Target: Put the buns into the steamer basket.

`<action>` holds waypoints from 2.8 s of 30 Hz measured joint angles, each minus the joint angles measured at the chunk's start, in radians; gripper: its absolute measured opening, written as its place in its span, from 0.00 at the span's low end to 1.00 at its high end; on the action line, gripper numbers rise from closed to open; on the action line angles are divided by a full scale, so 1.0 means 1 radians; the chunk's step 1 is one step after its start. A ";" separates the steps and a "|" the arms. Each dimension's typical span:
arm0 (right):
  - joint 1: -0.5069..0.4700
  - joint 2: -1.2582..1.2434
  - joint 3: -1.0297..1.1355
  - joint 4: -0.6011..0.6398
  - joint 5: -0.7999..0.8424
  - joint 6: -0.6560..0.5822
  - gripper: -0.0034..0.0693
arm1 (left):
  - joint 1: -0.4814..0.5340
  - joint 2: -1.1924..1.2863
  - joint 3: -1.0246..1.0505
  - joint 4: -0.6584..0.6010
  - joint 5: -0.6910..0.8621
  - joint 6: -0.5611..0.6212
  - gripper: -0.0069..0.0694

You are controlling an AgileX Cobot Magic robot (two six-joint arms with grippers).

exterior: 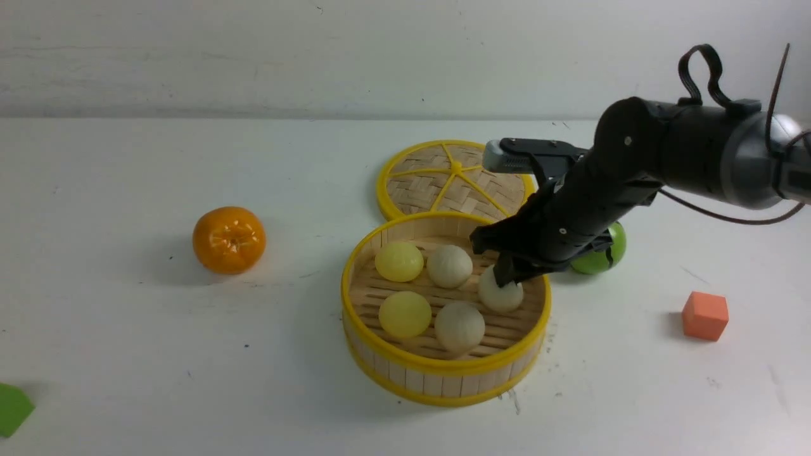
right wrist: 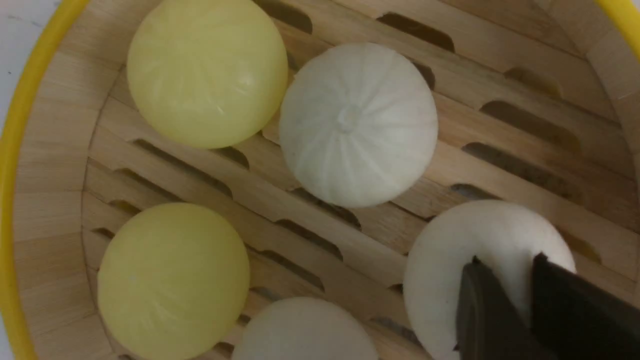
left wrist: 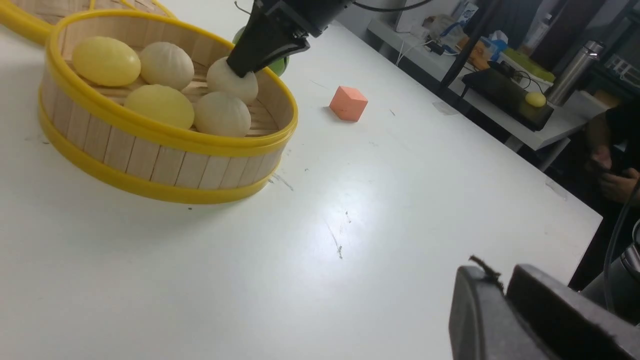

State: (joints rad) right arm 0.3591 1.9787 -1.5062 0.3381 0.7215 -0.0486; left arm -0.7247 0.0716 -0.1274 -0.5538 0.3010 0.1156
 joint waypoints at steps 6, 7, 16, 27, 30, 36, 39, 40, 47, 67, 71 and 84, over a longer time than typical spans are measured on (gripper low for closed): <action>0.000 -0.013 -0.002 0.001 0.022 0.000 0.62 | 0.000 0.000 0.000 0.000 0.000 0.000 0.19; 0.000 -0.023 -0.003 0.001 0.041 0.000 0.65 | 0.000 0.000 0.000 0.000 0.000 0.000 0.19; 0.000 -0.366 0.053 -0.049 0.321 0.029 0.50 | 0.000 0.000 0.000 0.000 0.000 0.000 0.20; 0.000 -0.883 0.412 -0.059 0.386 0.067 0.02 | 0.000 0.000 0.000 0.000 0.000 0.000 0.21; 0.000 -1.043 0.457 -0.059 0.458 0.067 0.02 | 0.000 0.000 0.000 0.000 0.000 0.000 0.21; 0.000 -1.259 0.461 -0.060 0.533 0.067 0.02 | 0.000 0.000 0.000 0.000 0.000 0.000 0.23; -0.007 -1.369 0.466 -0.099 0.538 0.023 0.02 | 0.000 0.000 0.000 0.000 0.000 0.000 0.23; -0.019 -1.397 0.474 -0.109 0.528 0.001 0.02 | 0.000 0.000 0.000 0.000 0.000 0.000 0.23; -0.221 -1.708 0.822 -0.085 0.098 -0.148 0.03 | 0.000 0.000 0.000 0.000 0.000 0.000 0.24; -0.299 -1.988 1.526 -0.223 -0.331 0.084 0.03 | 0.000 0.000 0.000 0.000 0.001 0.000 0.27; -0.299 -1.988 1.525 -0.243 -0.327 0.139 0.03 | 0.000 0.000 0.000 0.000 0.001 0.000 0.28; -0.299 -1.988 1.525 -0.243 -0.326 0.146 0.05 | 0.000 0.000 0.000 0.000 0.001 0.000 0.28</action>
State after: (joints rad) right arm 0.0599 -0.0095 0.0187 0.0946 0.3959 0.0979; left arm -0.7247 0.0716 -0.1271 -0.5538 0.3023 0.1156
